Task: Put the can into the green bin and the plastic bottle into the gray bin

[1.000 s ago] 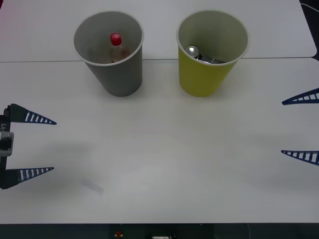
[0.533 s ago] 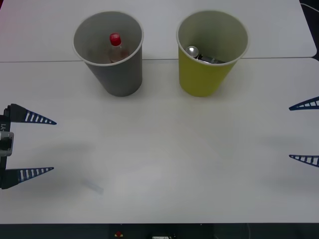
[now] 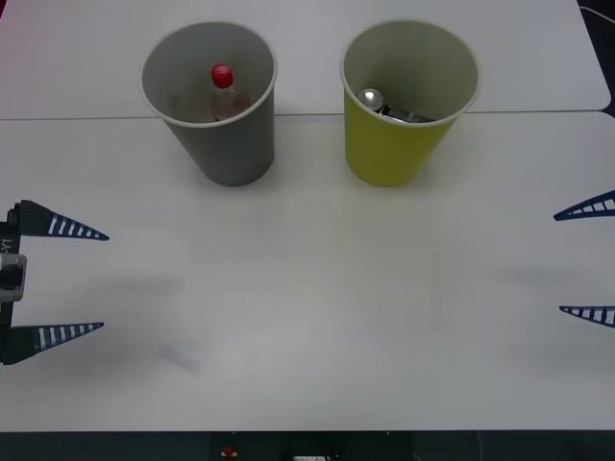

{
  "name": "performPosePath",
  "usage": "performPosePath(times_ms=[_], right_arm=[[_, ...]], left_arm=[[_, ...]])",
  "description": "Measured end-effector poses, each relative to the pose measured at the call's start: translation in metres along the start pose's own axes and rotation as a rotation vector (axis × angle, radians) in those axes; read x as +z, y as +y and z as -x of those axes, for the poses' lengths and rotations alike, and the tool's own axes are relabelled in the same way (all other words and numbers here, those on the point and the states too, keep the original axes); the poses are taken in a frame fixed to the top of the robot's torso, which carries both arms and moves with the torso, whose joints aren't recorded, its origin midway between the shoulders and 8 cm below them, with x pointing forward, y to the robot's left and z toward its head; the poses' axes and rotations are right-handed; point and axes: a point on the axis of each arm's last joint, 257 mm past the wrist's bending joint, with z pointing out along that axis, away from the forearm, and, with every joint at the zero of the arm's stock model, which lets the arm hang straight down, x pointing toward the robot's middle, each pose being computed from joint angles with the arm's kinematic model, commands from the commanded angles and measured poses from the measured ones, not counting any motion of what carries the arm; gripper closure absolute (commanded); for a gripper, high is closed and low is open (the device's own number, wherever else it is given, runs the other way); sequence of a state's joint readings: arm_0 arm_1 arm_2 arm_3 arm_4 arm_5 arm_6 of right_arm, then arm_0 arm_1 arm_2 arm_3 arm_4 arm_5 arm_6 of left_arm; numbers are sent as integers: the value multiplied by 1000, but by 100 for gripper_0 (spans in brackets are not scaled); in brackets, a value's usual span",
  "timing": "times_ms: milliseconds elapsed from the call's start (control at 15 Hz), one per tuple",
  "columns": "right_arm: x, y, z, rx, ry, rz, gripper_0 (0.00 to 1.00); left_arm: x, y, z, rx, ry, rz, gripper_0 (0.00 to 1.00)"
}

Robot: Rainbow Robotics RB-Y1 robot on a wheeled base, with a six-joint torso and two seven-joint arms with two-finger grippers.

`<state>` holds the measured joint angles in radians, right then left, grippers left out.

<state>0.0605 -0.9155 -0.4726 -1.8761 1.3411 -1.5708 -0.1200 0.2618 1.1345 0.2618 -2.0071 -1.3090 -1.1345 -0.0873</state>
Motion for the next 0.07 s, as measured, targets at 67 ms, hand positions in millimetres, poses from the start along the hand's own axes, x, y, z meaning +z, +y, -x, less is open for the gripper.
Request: performPosePath(times_ms=[67], right_arm=[[0, 0, 0, 2, 1, 0, 0]], left_arm=[[0, 0, 0, 0, 0, 0, 0]])
